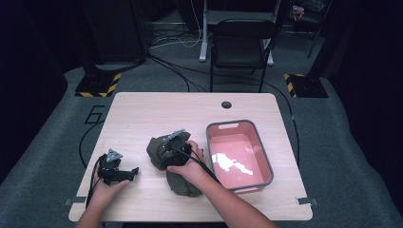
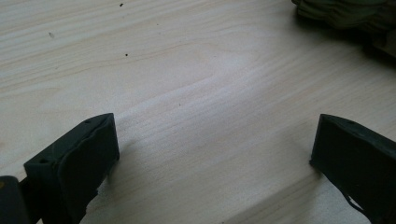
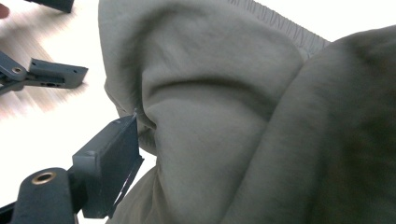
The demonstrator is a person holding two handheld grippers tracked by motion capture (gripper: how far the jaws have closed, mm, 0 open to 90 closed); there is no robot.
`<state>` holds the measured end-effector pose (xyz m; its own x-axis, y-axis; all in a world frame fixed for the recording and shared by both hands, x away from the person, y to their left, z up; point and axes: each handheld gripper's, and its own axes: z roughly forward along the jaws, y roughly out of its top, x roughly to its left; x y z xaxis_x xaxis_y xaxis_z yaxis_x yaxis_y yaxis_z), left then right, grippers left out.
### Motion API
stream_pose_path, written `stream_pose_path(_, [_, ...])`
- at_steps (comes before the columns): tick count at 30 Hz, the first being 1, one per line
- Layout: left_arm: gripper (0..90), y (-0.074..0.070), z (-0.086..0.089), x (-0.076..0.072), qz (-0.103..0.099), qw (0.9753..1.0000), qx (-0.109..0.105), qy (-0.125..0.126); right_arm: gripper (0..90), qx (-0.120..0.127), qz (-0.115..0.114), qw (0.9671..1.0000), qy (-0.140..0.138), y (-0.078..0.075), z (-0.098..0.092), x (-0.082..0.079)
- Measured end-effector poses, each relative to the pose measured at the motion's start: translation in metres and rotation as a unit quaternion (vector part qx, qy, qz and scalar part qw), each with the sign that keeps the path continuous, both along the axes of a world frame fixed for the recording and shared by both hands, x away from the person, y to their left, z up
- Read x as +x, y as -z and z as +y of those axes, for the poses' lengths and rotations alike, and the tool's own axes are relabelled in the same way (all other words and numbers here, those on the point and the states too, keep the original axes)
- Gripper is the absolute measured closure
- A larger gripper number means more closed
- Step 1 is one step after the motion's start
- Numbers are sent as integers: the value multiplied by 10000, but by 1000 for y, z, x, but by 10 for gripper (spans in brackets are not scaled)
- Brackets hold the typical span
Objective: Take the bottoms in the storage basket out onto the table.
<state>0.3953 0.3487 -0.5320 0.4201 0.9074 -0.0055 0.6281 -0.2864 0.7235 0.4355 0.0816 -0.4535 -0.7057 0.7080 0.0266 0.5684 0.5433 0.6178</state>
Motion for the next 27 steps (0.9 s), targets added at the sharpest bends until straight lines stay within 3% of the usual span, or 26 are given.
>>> stream_pose_path(6, [5,0,0,0,8,10000,4,4,143,81,59,9999,-76,-11,-1,0])
stream_pose_path(27, [5,0,0,0,6,10000,-2,3,144,240,-81,9997,-72,-40,-7,-2])
